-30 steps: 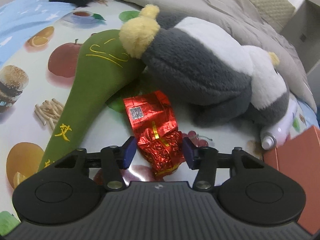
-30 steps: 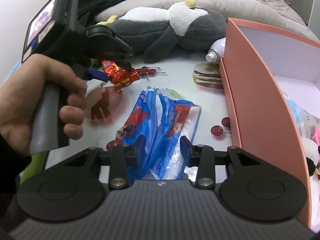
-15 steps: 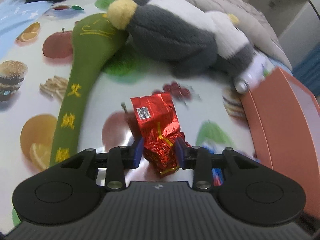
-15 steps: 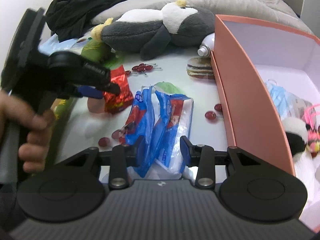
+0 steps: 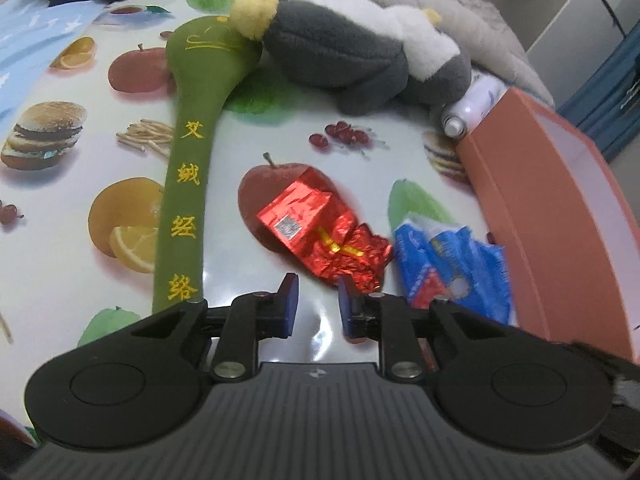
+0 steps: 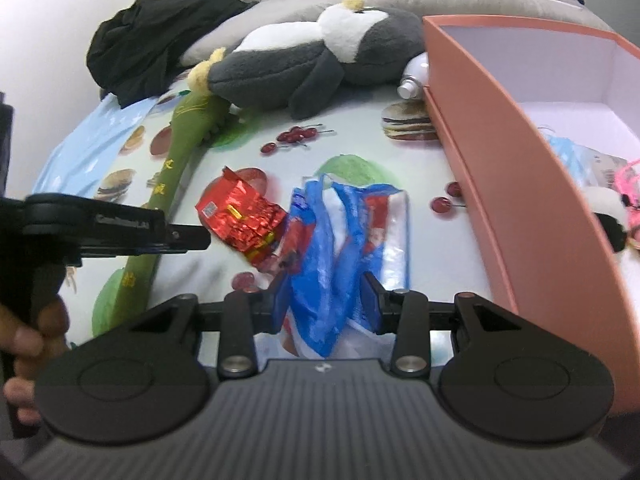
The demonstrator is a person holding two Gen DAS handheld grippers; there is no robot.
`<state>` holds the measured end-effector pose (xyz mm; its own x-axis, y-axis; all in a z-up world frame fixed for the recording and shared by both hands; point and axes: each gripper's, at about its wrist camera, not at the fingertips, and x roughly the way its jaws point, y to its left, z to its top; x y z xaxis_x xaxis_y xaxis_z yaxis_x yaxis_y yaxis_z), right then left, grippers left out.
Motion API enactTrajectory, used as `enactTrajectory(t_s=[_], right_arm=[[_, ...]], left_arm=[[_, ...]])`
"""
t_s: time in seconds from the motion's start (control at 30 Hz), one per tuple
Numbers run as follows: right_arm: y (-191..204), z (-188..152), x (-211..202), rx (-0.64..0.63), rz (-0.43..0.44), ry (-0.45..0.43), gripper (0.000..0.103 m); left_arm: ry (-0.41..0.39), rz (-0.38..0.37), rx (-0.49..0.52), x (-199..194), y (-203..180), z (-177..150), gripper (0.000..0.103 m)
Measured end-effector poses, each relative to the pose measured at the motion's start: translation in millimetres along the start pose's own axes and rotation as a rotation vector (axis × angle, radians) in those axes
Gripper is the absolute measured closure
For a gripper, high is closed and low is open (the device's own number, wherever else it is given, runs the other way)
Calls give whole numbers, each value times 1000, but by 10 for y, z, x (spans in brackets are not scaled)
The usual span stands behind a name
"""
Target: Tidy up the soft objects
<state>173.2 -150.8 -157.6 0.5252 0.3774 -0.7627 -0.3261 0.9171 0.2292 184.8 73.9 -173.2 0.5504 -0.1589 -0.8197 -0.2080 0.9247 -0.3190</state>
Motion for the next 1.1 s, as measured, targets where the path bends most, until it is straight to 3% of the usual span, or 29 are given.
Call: enactTrajectory(t_s=[0.03, 0.07, 0.1, 0.2, 0.23, 0.47, 0.67, 0.8, 1.1], right_arm=[[3, -1, 30, 0, -2, -2, 62], [3, -4, 65, 2, -6, -2, 62], [3, -8, 102, 2, -4, 0, 62], [23, -13, 145, -19, 3, 8, 67], [30, -13, 136, -26, 3, 8, 78], [31, 44, 57, -67, -16, -8, 91], [71, 172, 152, -229, -27, 29, 91], [95, 236, 148, -294, 42, 69, 91], [154, 124, 82, -288, 152, 134, 91]], left_arm=[[-2, -10, -21, -10, 2, 6, 70], [0, -15, -50, -7, 5, 12, 52], [-1, -19, -85, 7, 10, 14, 41], [-3, -43, -160, 50, -4, 24, 40], [3, -44, -188, 74, -13, 28, 39], [22, -68, -388, 232, -65, 120, 33], [40, -34, -403, 287, -71, 186, 33], [50, -21, -394, 294, -52, 209, 33], [32, 4, -374, 212, -9, 220, 33]])
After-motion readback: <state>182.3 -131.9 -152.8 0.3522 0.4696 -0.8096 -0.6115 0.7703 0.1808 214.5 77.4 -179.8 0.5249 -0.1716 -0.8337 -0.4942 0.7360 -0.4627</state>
